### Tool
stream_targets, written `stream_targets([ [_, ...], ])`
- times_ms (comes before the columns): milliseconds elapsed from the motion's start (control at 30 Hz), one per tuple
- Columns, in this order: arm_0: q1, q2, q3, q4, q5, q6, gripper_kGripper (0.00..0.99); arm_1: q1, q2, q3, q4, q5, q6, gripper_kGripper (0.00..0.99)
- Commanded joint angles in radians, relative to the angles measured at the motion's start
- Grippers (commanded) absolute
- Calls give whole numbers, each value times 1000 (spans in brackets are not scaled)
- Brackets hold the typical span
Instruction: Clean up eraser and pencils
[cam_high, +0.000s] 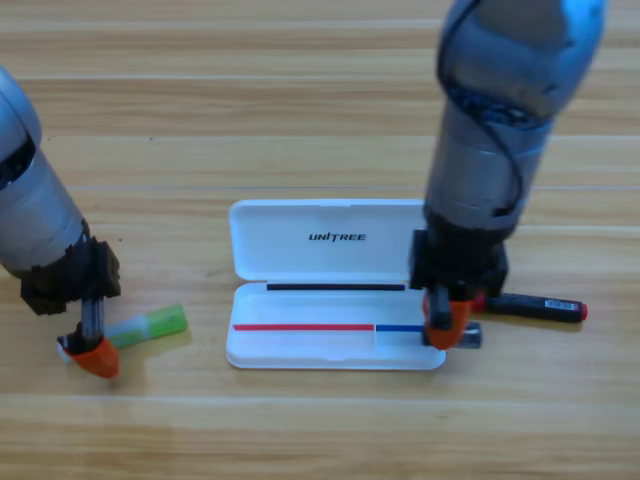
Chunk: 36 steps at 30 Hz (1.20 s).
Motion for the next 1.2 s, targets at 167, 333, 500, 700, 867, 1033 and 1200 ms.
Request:
stream_targets([
  [167,20,50,47,-56,24,-10,917,55,176,-135,26,-65,-10,11],
  [333,23,59,59,-95,35,-10,917,55,198,-171,26,-69,-13,12],
  [500,23,76,70,-127,36,-10,917,50,215,-190,26,-71,-15,14],
  [700,23,90,77,-156,47,-11,900,49,227,-195,26,-71,-16,21],
  [867,23,108,82,-171,49,-11,868,47,236,-195,26,-78,-18,21],
  [1033,23,116,82,-174,50,-11,834,42,236,-192,26,-83,-18,23],
  [1200,23,114,82,-176,53,-10,807,39,235,-186,26,-91,-18,23],
])
